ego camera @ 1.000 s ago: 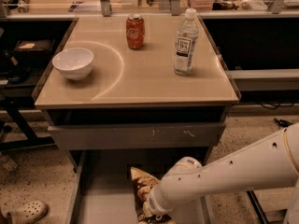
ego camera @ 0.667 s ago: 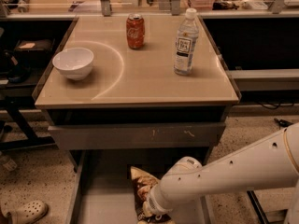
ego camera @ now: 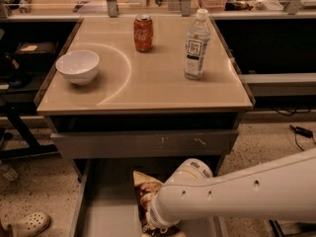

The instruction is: Pick brown chip bag from middle drawer and place on counter

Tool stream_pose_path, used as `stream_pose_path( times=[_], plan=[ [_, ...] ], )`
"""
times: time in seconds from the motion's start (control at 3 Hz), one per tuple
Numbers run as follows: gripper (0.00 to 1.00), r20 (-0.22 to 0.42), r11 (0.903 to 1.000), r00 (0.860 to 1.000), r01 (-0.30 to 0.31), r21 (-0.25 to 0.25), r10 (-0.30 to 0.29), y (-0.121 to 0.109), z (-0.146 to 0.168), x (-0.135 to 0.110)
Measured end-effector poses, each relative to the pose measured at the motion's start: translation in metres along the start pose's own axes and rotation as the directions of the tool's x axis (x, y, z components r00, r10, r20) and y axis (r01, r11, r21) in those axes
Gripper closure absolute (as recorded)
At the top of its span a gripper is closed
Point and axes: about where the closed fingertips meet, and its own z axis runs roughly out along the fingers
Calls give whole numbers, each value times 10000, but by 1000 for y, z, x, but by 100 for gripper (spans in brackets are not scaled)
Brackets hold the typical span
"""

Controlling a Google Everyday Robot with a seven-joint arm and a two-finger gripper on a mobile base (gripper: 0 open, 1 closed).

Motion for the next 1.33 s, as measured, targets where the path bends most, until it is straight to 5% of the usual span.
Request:
stream_pose_path(
  times=[0.67, 1.33],
  plan=[
    [100, 849, 9918, 9962, 63, 1278, -173, 19, -81, -5],
    [100, 1189, 9872, 9922, 173, 1585, -365, 24, -108, -5]
  ],
)
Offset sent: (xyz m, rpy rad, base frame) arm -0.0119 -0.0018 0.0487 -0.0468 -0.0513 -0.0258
